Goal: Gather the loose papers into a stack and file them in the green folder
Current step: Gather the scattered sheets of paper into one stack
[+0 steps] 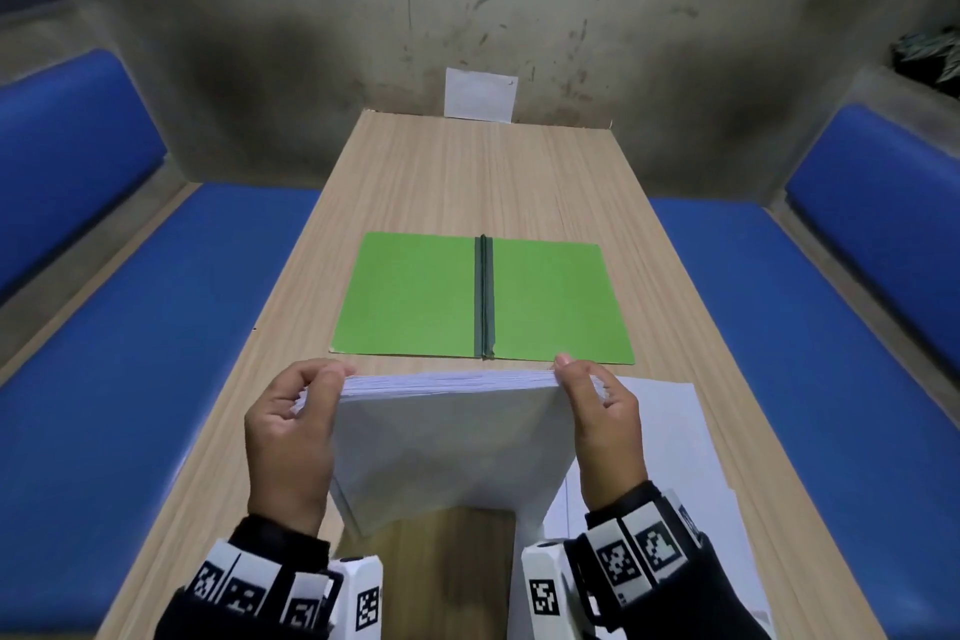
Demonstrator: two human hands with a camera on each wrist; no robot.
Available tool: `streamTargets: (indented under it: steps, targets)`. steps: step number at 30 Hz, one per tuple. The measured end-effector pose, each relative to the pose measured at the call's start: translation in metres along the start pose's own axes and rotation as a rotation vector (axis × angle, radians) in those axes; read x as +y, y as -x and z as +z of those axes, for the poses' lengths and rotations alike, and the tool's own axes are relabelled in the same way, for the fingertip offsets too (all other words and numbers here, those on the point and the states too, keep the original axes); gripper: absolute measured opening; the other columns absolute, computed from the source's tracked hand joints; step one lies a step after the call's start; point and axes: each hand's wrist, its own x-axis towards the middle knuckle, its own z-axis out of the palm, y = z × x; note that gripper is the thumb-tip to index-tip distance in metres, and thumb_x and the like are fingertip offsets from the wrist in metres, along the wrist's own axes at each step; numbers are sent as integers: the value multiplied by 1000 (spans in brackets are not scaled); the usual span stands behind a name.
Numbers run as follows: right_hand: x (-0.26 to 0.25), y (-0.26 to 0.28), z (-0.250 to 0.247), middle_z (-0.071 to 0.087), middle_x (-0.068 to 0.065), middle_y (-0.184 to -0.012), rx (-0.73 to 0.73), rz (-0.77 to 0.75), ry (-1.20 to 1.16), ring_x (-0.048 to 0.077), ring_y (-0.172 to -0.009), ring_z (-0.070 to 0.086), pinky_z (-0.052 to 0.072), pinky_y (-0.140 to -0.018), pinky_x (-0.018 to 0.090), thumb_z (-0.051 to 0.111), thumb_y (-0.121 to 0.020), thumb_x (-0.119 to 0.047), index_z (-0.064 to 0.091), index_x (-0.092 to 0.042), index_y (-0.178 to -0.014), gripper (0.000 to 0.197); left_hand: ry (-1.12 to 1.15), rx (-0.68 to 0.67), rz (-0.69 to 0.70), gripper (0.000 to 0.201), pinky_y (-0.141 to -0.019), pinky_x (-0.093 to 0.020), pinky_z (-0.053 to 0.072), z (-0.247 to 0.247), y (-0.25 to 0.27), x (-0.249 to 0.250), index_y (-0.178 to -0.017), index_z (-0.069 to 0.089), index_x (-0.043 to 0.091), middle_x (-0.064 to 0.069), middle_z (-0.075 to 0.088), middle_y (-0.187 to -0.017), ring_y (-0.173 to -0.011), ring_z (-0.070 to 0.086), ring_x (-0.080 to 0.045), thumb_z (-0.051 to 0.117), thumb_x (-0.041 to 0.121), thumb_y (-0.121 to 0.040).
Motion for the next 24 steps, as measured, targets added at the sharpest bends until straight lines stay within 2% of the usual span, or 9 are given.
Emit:
streamTargets:
  steps: [3, 4, 6, 8, 11, 15, 18, 21, 24]
  targets:
    - [7, 0, -6, 64, -9, -60, -70, -27, 37, 4, -61, 58, 47, -62, 20, 67, -44, -73, 63, -23, -69, 56, 71, -98, 38, 26, -66, -19, 46, -9, 2, -8, -82, 69, 33, 19, 68, -86, -75, 59, 2, 54, 54, -79]
    - [12, 1, -8, 69, -11, -69, -97, -38, 60, 3, -71, 62, 50, -69, 17, 65, -41, -80, 64, -23, -78, 68, 59, -171, 59, 52, -70, -24, 49, -13, 4, -13, -96, 65, 32, 14, 67, -96, -82, 60, -3, 53, 73, -67]
    - [21, 4, -12, 72, -4, -86, -142, 6, 105, 10, -85, 66, 53, -78, 23, 72, -44, -73, 64, -14, -92, 77, 16, -296, 20, 95, -74, -32, 54, -19, 8, -29, -116, 55, 21, 1, 65, -107, -93, 63, -11, 58, 85, -45]
    - [33, 5, -16, 74, 5, -95, -176, 106, 123, 17, -91, 70, 56, -74, 24, 82, -58, -45, 66, -8, -101, 59, -60, -352, -106, 96, -73, -28, 55, -21, 15, -45, -110, 57, 25, 1, 69, -98, -89, 66, -6, 74, 75, -30]
    - [55, 4, -20, 73, 5, -99, -176, 214, 167, 19, -92, 69, 57, -73, 26, 76, -73, -12, 67, -19, -97, 26, -231, -381, -245, 81, -72, -33, 50, -20, 20, -76, -105, 59, 24, -1, 67, -94, -92, 64, -23, 81, 57, -35]
    - [87, -11, -43, 68, -1, -97, -239, 260, 412, 21, -98, 64, 52, -79, 24, 81, -64, -37, 62, -29, -87, 31, -276, -247, -336, 13, -54, -25, 46, -18, 15, -86, -79, 60, 19, 10, 66, -62, -73, 56, -27, 73, 19, -77]
    - [105, -41, -90, 56, 12, -123, -35, 321, 778, 27, -114, 53, 41, -97, 33, 78, -69, -32, 59, -16, -111, 49, -254, -227, -344, 18, -42, -8, 44, -20, 10, -73, -69, 61, 14, 14, 64, -43, -61, 55, -19, 61, 6, -85]
    - [98, -56, -143, 41, 20, -139, 275, 549, 991, 36, -126, 43, 38, -103, 43, 73, -74, -33, 44, -8, -133, 70, -248, -197, -392, 8, -65, -25, 52, -32, 2, -71, -79, 62, 7, -1, 69, -62, -75, 66, -28, 63, 12, -84]
    - [94, -48, -170, 39, 20, -138, 379, 674, 1092, 37, -126, 41, 41, -98, 46, 74, -68, -38, 35, -5, -137, 86, -240, -147, -588, 31, -91, -44, 49, -50, -2, -97, -99, 62, -1, -19, 69, -94, -94, 65, -34, 67, 25, -83]
